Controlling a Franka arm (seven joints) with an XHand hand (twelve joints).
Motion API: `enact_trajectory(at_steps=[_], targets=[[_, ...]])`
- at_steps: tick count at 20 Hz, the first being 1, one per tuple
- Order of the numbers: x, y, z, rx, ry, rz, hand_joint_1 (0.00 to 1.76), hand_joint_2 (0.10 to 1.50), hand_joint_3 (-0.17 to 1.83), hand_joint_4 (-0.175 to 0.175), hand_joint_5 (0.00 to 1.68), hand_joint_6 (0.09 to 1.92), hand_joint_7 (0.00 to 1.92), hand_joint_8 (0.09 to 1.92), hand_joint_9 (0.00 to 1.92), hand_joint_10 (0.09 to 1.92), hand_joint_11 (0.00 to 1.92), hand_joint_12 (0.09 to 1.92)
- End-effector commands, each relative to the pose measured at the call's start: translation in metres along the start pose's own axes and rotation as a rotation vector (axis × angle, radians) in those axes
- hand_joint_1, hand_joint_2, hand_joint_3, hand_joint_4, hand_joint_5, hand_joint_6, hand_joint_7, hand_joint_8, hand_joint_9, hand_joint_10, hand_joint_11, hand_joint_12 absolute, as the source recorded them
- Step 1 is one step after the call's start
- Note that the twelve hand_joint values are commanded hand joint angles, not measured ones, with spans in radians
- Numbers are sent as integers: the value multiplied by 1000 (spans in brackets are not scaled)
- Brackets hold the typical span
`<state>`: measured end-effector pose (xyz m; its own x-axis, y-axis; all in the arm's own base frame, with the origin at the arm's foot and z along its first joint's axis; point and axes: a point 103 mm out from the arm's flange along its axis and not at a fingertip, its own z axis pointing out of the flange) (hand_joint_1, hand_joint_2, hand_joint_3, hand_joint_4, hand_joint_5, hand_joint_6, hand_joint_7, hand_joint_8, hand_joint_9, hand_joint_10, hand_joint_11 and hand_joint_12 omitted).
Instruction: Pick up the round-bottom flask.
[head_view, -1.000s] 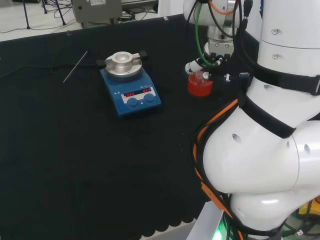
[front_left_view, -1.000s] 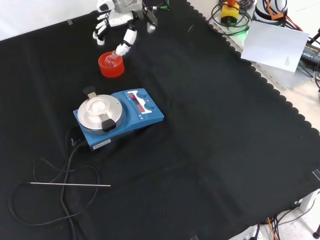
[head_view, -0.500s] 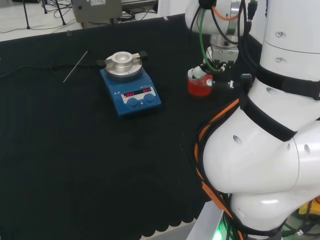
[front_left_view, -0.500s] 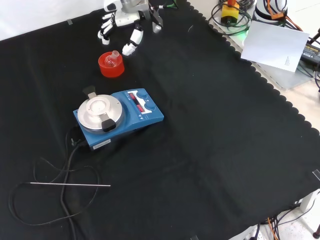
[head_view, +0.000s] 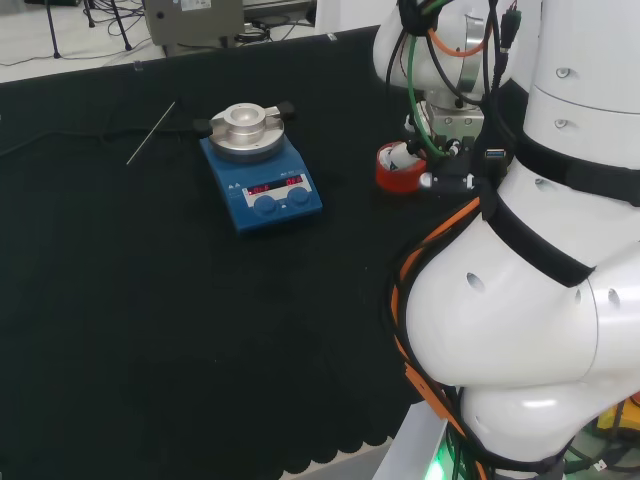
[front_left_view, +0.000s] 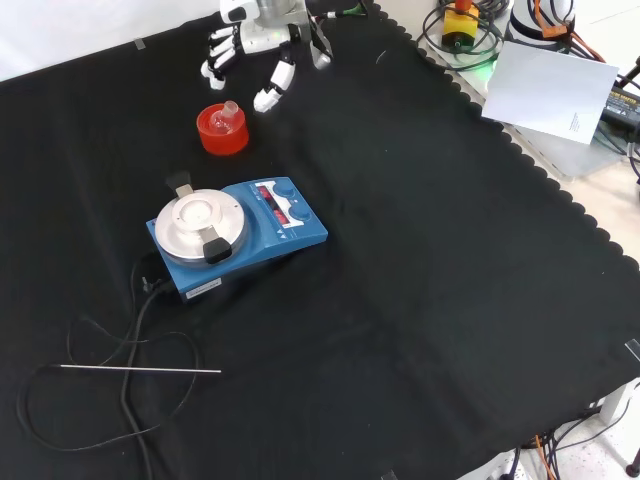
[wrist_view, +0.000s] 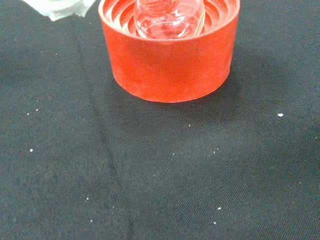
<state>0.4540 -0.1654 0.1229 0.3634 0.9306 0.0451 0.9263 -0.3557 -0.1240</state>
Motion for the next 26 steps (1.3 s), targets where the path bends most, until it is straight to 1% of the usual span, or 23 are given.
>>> enact_trajectory(at_steps=[1, 7, 10, 13, 17, 24, 26], targets=[[1, -4, 5, -29, -18, -44, 721, 665, 380, -48, 489, 545, 222, 636, 423, 675, 0, 1337], [5, -8, 13, -54, -38, -75, 729, 637, 418, -49, 476, 530, 226, 622, 429, 660, 0, 1334], [7, -9, 16, -63, -39, -80, 735, 630, 427, -49, 475, 528, 226, 619, 428, 656, 0, 1334], [9, -6, 17, -75, -34, -75, 749, 624, 431, -48, 476, 527, 226, 617, 428, 655, 0, 1333], [11, 2, 17, -93, -31, -55, 803, 620, 439, -46, 484, 531, 228, 616, 429, 653, 0, 1334], [13, 15, 20, -105, -36, -30, 900, 622, 460, -40, 508, 548, 239, 616, 436, 652, 0, 1345], [12, 19, 20, -110, -38, -24, 913, 615, 489, -36, 531, 581, 244, 612, 441, 647, 0, 1351]])
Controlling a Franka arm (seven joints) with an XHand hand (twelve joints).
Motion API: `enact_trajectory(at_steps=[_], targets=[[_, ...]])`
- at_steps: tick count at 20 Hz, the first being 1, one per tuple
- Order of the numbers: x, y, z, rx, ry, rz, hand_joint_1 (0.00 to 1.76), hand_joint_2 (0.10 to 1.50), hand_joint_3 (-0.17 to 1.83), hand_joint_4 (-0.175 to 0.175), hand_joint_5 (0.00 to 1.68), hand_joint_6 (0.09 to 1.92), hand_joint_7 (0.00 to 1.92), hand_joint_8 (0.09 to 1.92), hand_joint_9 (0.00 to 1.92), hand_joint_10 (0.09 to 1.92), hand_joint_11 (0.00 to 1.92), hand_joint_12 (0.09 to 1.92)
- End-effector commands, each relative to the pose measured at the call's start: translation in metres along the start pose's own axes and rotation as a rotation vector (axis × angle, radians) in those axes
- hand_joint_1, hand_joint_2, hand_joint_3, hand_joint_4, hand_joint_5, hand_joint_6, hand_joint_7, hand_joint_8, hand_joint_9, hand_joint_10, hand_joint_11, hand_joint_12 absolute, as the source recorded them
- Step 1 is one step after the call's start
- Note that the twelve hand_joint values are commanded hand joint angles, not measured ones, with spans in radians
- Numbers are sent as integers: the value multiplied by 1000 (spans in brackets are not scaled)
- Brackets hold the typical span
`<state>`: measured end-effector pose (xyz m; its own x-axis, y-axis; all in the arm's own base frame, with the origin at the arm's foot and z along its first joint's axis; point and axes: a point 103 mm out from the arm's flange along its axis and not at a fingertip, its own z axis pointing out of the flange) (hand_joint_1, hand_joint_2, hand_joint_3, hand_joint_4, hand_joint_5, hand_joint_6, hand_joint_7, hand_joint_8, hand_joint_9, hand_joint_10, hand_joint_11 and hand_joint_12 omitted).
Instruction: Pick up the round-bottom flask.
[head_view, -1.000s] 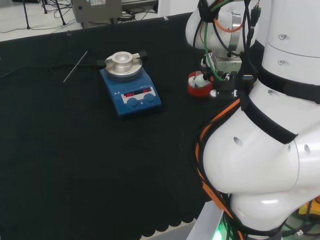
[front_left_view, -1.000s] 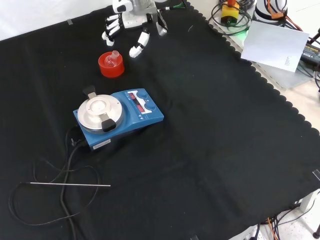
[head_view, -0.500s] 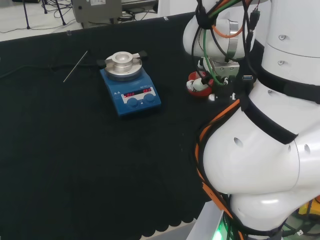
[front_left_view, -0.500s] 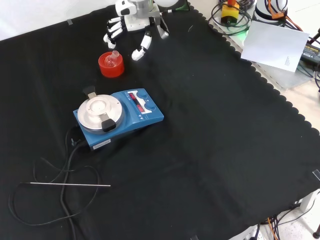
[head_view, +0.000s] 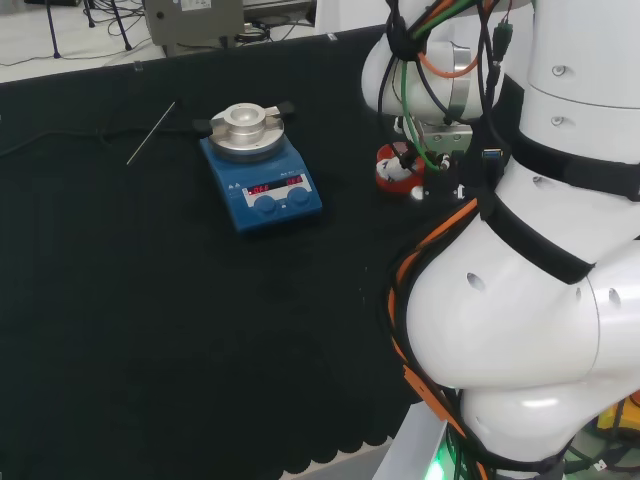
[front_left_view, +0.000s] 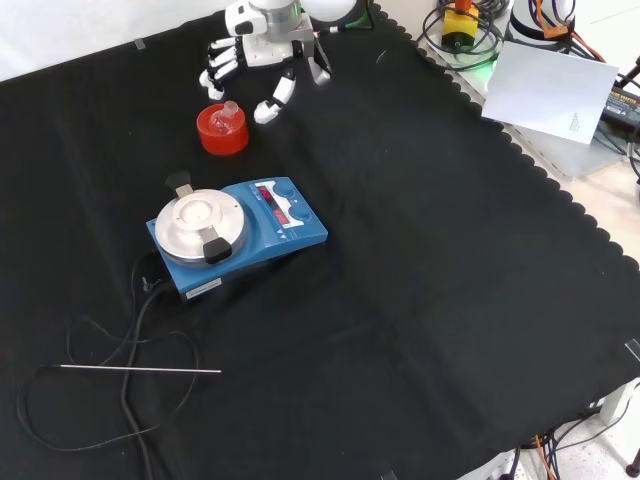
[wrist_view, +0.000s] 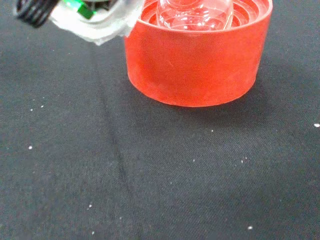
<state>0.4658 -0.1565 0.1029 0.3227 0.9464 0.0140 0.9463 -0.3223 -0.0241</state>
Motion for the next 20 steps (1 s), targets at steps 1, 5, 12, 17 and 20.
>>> enact_trajectory(at_steps=[1, 5, 12, 17, 20], targets=[[0, 9, 2, -13, -6, 19, 919, 609, 509, -34, 540, 601, 247, 610, 443, 644, 0, 1354], [1, 13, 3, -15, -7, 25, 937, 598, 553, -29, 568, 648, 254, 608, 447, 641, 0, 1361], [-1, 17, 8, -14, -21, 36, 962, 583, 611, -23, 596, 701, 260, 607, 451, 640, 0, 1371], [-2, 16, 9, -20, -23, 40, 973, 582, 634, -16, 630, 731, 261, 607, 453, 641, 0, 1374], [-3, 17, 8, -23, -21, 44, 983, 589, 648, -8, 680, 760, 267, 610, 457, 642, 0, 1378]])
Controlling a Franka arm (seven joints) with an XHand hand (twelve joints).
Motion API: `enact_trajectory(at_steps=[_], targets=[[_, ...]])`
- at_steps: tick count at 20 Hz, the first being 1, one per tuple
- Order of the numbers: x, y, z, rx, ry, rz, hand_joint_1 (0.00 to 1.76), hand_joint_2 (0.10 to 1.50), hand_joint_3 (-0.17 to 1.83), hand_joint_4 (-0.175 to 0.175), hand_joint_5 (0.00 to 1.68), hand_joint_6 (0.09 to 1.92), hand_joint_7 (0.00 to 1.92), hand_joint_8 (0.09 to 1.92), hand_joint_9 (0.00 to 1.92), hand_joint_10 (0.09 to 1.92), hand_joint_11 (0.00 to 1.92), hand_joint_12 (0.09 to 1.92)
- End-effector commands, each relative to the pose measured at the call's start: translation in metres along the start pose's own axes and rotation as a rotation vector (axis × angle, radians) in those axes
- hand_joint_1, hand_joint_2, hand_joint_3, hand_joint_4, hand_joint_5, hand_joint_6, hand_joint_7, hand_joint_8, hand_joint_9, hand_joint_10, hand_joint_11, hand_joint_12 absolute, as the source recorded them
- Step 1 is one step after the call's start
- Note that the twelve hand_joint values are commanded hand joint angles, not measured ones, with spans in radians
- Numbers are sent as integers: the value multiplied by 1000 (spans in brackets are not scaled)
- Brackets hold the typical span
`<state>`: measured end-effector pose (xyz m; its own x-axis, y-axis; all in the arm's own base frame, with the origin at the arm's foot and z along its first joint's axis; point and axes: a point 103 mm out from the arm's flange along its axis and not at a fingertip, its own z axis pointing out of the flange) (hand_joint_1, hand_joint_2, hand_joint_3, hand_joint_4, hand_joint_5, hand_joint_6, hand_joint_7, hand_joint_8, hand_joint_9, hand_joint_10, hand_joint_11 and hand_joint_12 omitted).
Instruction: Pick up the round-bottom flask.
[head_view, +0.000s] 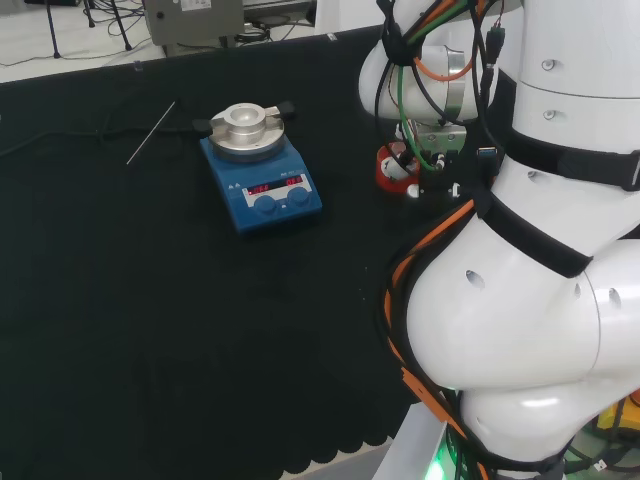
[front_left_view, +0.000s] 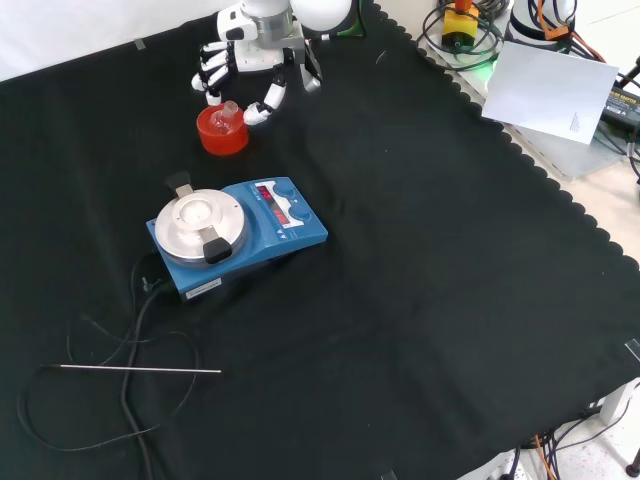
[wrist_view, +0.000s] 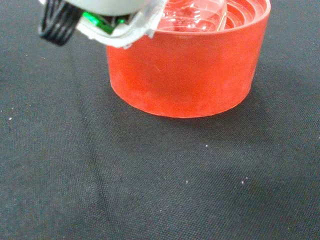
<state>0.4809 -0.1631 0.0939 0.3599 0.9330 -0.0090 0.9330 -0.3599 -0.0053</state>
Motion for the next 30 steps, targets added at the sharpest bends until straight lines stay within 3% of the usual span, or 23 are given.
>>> enact_trajectory(at_steps=[1, 6, 14, 23, 30], targets=[[-2, 1, 0, -5, 1, 4, 985, 593, 653, -5, 699, 771, 270, 611, 458, 642, 0, 1380], [-3, 2, -1, -16, -2, 14, 1002, 618, 679, 12, 810, 825, 281, 614, 471, 645, 6, 1395], [-4, 4, 1, -21, -10, 22, 1016, 627, 697, 12, 820, 844, 293, 617, 480, 644, 16, 1398], [1, 5, 1, -32, -20, 20, 1015, 571, 737, -9, 658, 891, 271, 609, 471, 632, 13, 1393], [4, 3, 4, -40, -33, 26, 1017, 557, 742, -8, 640, 896, 259, 609, 460, 633, 6, 1393]])
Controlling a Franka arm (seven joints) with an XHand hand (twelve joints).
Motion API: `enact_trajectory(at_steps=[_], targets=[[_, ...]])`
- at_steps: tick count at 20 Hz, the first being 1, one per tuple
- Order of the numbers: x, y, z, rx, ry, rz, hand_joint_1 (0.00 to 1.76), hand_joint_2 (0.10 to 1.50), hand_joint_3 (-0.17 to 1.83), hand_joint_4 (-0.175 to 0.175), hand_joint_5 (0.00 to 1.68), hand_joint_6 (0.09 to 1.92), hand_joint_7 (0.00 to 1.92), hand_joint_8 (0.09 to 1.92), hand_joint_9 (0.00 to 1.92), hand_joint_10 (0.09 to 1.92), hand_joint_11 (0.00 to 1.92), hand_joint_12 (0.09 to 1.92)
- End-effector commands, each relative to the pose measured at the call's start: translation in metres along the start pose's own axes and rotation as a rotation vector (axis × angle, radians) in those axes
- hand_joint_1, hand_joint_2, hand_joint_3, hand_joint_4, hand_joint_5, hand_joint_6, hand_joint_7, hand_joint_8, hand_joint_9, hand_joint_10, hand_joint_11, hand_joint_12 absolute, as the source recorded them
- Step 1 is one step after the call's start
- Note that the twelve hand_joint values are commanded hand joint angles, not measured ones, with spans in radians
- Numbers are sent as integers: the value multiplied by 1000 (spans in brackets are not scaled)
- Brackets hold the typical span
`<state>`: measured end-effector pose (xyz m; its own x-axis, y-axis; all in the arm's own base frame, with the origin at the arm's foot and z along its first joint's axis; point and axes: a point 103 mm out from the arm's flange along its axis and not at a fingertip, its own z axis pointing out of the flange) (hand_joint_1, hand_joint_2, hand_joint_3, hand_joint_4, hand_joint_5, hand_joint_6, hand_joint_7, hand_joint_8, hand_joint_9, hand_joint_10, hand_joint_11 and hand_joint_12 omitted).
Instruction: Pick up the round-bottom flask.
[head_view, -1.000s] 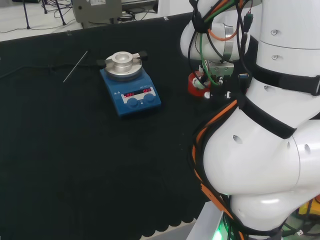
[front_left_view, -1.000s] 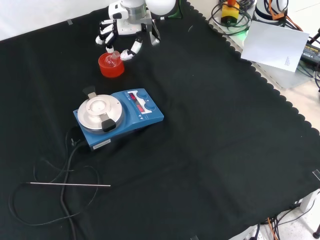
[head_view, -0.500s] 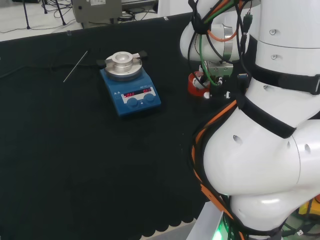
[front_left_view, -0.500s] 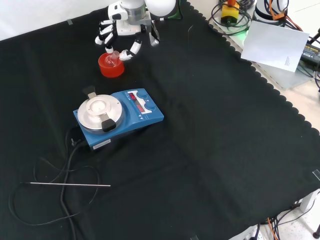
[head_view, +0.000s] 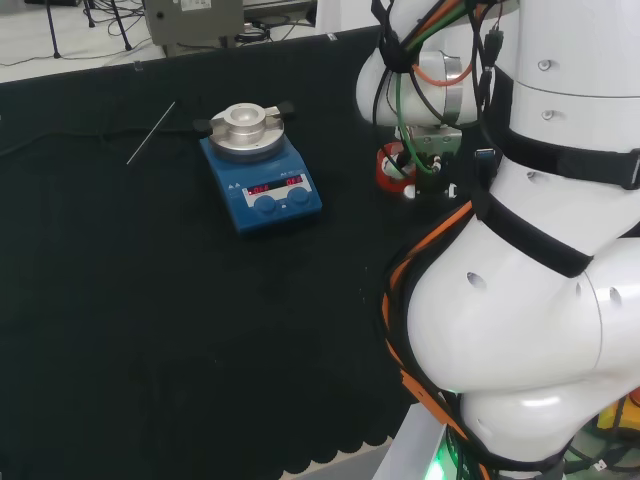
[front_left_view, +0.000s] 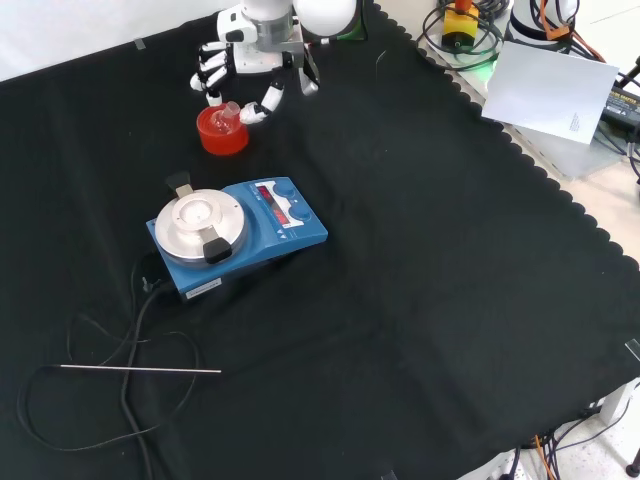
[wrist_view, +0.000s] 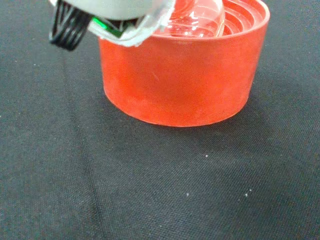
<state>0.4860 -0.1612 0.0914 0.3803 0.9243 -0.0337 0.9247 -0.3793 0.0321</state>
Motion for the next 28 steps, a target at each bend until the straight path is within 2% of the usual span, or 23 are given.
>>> enact_trajectory(at_steps=[1, 6, 11, 13, 14, 16, 24, 28], targets=[[0, 0, 2, -5, -12, 5, 1018, 556, 742, -7, 647, 899, 259, 609, 460, 633, 6, 1393], [-3, 4, 4, -10, -25, 20, 1025, 555, 742, 1, 702, 916, 257, 611, 458, 636, 4, 1393], [-3, 4, 5, -14, -16, 27, 1043, 574, 742, 22, 826, 927, 260, 620, 459, 645, 8, 1395], [-3, 4, 4, -15, 1, 27, 1044, 789, 495, 122, 959, 957, 263, 635, 465, 656, 18, 1399], [-3, 4, 4, -17, 5, 26, 1043, 869, 379, 149, 995, 953, 267, 639, 471, 657, 24, 1396], [-2, 4, 4, -19, 9, 26, 1041, 947, 262, 170, 1021, 949, 275, 640, 479, 654, 31, 1392], [2, 5, -1, -38, 11, 42, 1035, 988, 204, 175, 1021, 965, 311, 645, 509, 653, 60, 1390], [2, 5, -2, -16, 15, 26, 1034, 986, 205, 175, 1020, 966, 314, 642, 511, 649, 63, 1385]])
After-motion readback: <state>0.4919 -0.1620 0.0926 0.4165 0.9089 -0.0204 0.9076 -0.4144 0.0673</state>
